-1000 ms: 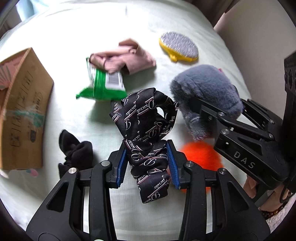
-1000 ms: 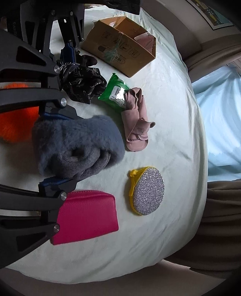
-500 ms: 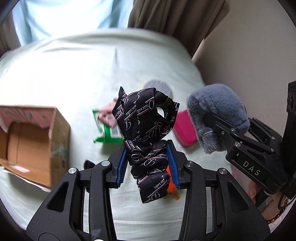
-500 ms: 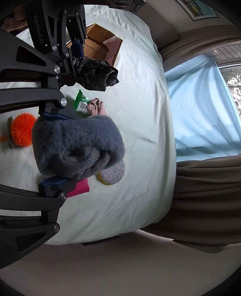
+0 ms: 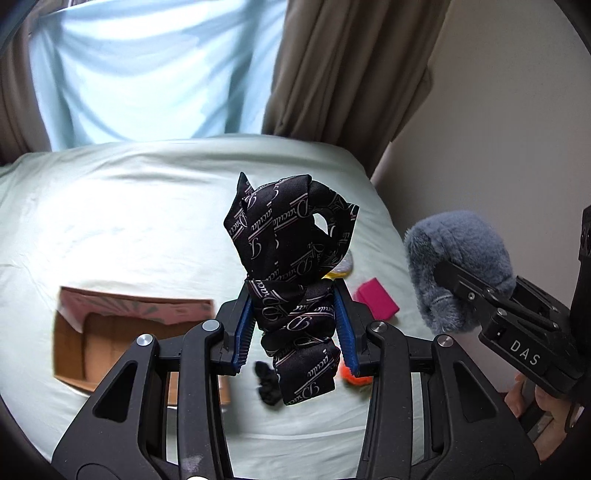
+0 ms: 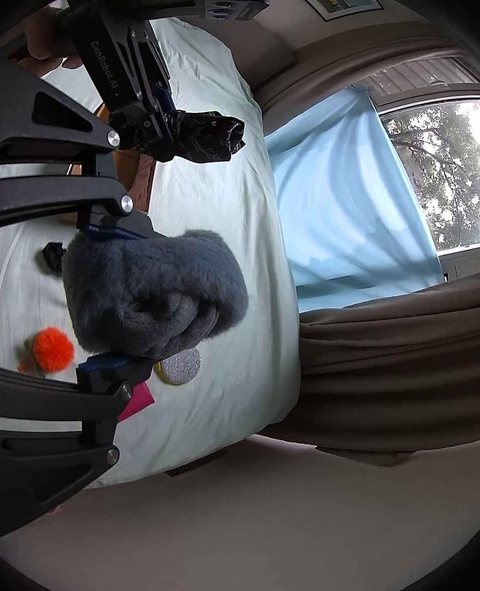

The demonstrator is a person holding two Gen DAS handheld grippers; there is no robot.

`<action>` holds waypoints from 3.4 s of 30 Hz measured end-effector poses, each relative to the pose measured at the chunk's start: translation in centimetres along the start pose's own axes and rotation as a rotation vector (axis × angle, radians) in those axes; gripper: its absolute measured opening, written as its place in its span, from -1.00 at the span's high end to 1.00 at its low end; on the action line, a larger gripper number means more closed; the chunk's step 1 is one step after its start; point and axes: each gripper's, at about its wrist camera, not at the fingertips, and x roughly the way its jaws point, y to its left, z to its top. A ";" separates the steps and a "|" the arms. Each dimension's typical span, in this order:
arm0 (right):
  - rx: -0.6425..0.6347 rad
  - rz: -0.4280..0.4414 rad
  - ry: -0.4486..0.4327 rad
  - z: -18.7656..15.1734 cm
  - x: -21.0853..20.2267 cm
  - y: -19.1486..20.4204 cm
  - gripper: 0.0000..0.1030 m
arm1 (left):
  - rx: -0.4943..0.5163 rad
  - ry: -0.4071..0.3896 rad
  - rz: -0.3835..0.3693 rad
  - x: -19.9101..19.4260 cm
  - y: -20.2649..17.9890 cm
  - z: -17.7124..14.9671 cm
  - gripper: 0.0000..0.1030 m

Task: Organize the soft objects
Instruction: 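Lift the scarf and grey bundle and carry both over the cardboard box, then open the left tool dropping the scarf while the right tool releases the grey bundle, then withdraw both tools from the box and move toward the remaining items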

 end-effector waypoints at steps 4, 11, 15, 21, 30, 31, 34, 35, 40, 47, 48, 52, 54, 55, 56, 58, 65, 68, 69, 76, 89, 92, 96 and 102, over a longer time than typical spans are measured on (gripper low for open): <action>0.016 -0.031 0.025 0.1 0.6 4.9 0.15 | 0.005 0.000 0.042 -2.5 4.6 0.9 0.31; 0.048 -0.026 0.096 -0.8 3.9 13.0 0.15 | 0.024 0.053 0.109 -3.8 13.8 0.8 0.31; 0.061 -0.018 0.143 -1.0 6.6 17.1 0.15 | 0.015 0.113 0.100 -3.5 18.2 0.2 0.31; 0.139 -0.006 0.258 -3.0 11.1 20.4 0.15 | 0.054 0.254 0.121 0.1 22.7 -1.1 0.31; 0.184 -0.029 0.463 -6.5 19.6 22.0 0.15 | -0.018 0.456 0.118 6.7 26.4 -4.6 0.31; 0.192 -0.034 0.490 -6.8 20.4 22.1 0.15 | -0.018 0.477 0.120 7.8 26.9 -4.9 0.31; 0.230 -0.033 0.570 -8.2 23.1 21.8 0.15 | -0.022 0.547 0.134 10.4 27.5 -6.0 0.31; 0.232 -0.038 0.592 -8.5 23.9 21.7 0.15 | -0.025 0.569 0.139 11.3 27.7 -6.4 0.31; 0.231 -0.052 0.712 -10.3 27.9 21.5 0.14 | -0.034 0.671 0.136 15.7 27.8 -8.2 0.31; 0.212 -0.031 0.761 -11.3 30.7 21.4 0.06 | 0.001 0.724 0.148 18.3 27.8 -9.1 0.31; 0.212 -0.030 0.771 -11.3 31.0 21.5 0.02 | 0.002 0.726 0.142 18.6 27.8 -9.1 0.30; 0.153 -0.054 0.781 -11.5 32.1 22.2 -0.74 | 0.066 0.715 0.153 18.8 26.4 -9.2 -0.97; 0.159 -0.017 0.797 -11.8 32.4 22.3 -0.99 | 0.101 0.720 0.153 19.1 25.5 -9.7 -0.99; 0.156 -0.004 0.812 -12.0 32.5 22.3 -0.99 | 0.115 0.725 0.158 19.2 25.2 -9.9 -0.99; 0.149 0.000 0.820 -12.1 32.6 22.4 -0.99 | 0.122 0.723 0.160 19.2 25.0 -10.1 -0.99; 0.138 0.001 0.819 -12.3 32.4 22.6 -0.99 | 0.117 0.717 0.148 19.1 24.6 -10.4 -0.99; 0.150 0.004 0.776 -11.7 31.0 23.1 -0.99 | 0.108 0.670 0.165 17.1 25.1 -10.1 -0.99; 0.163 0.013 0.757 -11.1 29.9 23.0 -0.99 | 0.100 0.652 0.182 16.2 25.2 -9.9 -0.99; 0.166 0.012 0.750 -10.9 29.5 23.1 -0.99 | 0.094 0.644 0.182 15.8 25.2 -9.8 -0.99; 0.129 0.002 0.662 -8.2 26.2 24.1 -0.99 | 0.115 0.551 0.203 12.0 25.2 -8.0 -0.99; -0.019 -0.018 0.355 -3.1 13.4 26.6 -0.99 | 0.106 0.296 0.241 -0.6 23.4 -4.2 -0.99; -0.042 -0.032 0.275 -2.3 9.9 27.0 -0.99 | 0.093 0.234 0.247 -3.7 23.0 -3.5 -0.99; -0.045 -0.047 0.175 -1.9 5.3 26.8 -0.99 | 0.089 0.171 0.264 -7.3 22.2 -3.2 -0.99; -0.074 -0.064 0.009 -2.0 -1.3 26.2 -0.99 | 0.073 0.029 0.262 -13.6 20.3 -3.2 -0.99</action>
